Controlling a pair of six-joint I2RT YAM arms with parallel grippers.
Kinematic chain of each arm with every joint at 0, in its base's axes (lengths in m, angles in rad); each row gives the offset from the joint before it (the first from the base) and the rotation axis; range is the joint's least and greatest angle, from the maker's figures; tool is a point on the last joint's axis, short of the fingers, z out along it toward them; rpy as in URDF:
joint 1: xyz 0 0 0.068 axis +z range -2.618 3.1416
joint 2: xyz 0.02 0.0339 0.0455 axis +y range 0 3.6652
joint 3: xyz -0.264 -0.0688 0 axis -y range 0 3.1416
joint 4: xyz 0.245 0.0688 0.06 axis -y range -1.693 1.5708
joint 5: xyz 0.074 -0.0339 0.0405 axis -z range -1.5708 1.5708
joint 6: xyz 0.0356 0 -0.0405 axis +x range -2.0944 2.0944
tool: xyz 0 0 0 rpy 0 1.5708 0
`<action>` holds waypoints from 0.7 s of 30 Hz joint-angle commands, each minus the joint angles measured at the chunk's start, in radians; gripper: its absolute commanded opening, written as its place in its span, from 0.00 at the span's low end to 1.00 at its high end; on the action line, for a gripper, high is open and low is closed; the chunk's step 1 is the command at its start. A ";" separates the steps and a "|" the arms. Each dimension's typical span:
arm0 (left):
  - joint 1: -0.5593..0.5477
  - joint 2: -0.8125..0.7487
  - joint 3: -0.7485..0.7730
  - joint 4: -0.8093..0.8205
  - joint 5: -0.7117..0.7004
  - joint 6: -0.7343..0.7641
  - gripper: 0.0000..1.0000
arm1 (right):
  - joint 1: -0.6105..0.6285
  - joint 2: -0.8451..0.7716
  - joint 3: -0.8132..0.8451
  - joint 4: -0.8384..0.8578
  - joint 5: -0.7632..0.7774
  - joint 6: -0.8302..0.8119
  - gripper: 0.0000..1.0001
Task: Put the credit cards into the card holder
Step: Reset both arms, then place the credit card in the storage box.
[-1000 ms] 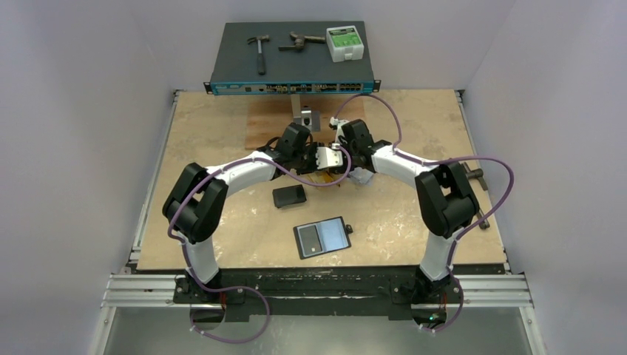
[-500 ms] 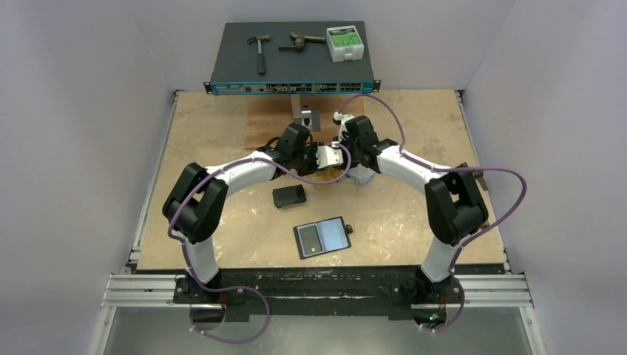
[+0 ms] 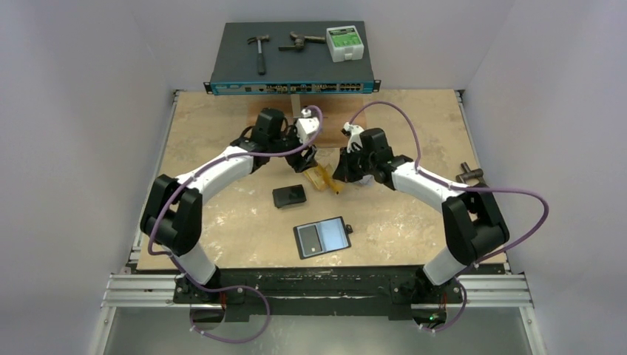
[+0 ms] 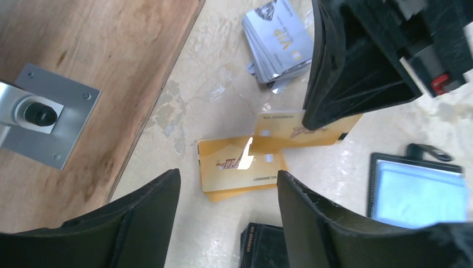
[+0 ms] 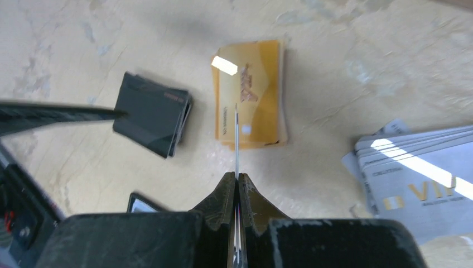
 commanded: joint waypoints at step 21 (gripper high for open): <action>0.127 -0.128 -0.136 0.055 0.528 -0.146 0.46 | -0.011 -0.138 -0.134 0.380 -0.393 0.110 0.00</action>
